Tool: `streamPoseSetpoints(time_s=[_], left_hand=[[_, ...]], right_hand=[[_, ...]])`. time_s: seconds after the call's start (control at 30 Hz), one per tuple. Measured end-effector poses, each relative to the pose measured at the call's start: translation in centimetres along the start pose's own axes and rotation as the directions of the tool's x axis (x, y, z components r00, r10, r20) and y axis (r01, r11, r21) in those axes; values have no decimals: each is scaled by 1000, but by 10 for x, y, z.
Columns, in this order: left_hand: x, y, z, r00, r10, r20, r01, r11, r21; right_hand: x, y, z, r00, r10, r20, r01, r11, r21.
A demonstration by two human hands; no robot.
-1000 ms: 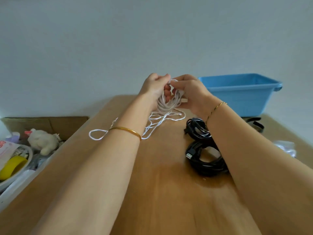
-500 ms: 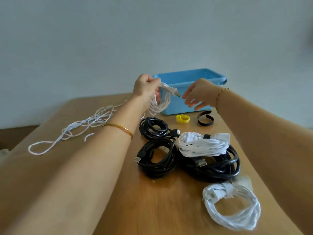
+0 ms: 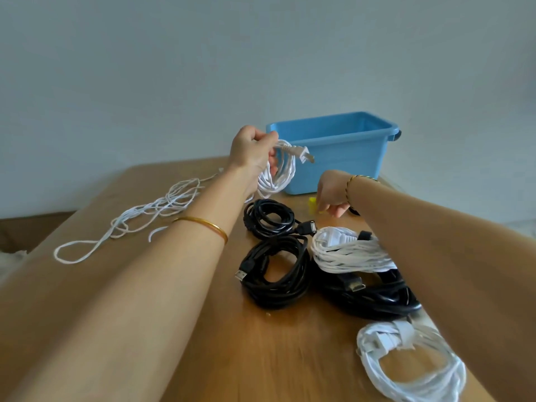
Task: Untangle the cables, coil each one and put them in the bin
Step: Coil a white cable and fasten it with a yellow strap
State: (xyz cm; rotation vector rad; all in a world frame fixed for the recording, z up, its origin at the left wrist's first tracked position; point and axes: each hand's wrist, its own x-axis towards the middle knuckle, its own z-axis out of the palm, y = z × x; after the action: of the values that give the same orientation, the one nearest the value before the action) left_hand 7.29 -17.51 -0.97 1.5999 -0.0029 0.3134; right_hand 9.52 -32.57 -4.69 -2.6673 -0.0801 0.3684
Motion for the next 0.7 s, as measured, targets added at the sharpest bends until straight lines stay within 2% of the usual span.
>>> streamPoseSetpoints(time_s=[0.1, 0.2, 0.27, 0.37, 0.47, 0.6, 0.7], left_hand=[[-4, 5, -7, 1000, 26, -1, -26, 1000, -6], [-8, 8, -18, 999, 37, -14, -37, 999, -13], [-13, 10, -30, 998, 53, -25, -52, 999, 13], [-19, 13, -52, 993, 112, -28, -109, 988, 106], [-22, 10, -79, 979, 196, -50, -179, 953, 245], [-21, 1, -109, 945, 285, -160, -206, 899, 387], [-22, -3, -128, 908, 343, -241, -199, 859, 472]], right_hand=[[-7, -7, -9, 996, -61, -66, 72, 980, 185], [-21, -27, -20, 991, -89, -102, 127, 872, 472], [-32, -44, -25, 984, -84, -158, 160, 806, 570], [-45, -64, -27, 967, -81, -242, 215, 769, 602], [-56, -87, -17, 946, -142, -291, 290, 770, 569], [-63, -110, 4, 870, -207, -447, 428, 767, 478], [-63, -126, 17, 863, -304, -404, 488, 710, 507]])
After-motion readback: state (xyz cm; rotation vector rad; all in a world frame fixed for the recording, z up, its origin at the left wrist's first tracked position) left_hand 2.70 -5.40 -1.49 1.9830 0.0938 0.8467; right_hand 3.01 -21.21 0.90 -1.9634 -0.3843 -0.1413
